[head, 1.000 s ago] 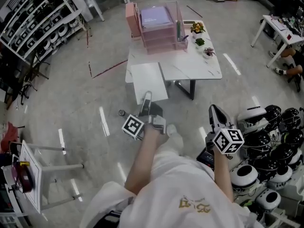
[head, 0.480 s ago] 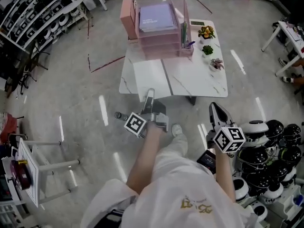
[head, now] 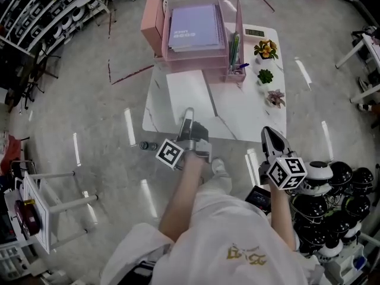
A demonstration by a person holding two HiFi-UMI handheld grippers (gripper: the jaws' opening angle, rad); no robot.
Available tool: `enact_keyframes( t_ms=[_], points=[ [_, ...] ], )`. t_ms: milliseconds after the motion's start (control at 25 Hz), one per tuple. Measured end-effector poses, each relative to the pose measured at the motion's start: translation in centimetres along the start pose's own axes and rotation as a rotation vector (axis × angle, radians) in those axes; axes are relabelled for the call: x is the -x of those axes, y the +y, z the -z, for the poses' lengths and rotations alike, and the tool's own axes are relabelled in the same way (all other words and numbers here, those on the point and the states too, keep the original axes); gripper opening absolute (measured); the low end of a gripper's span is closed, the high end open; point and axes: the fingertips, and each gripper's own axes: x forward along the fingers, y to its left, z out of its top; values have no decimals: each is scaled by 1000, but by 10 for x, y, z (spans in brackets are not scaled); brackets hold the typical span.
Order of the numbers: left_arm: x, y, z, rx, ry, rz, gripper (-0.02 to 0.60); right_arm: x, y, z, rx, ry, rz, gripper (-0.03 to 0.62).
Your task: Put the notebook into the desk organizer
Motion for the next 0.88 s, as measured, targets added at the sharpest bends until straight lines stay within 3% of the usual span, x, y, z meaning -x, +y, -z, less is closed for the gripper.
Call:
enact_keyframes(
  t_ms=[640, 880],
  points=[
    [-49, 44, -2, 40, -16, -63, 28, -66, -25, 2, 4, 96, -22, 12],
    [-62, 45, 17, 55, 32, -67, 28, -78, -29, 4, 3, 110, -24, 12]
  ],
)
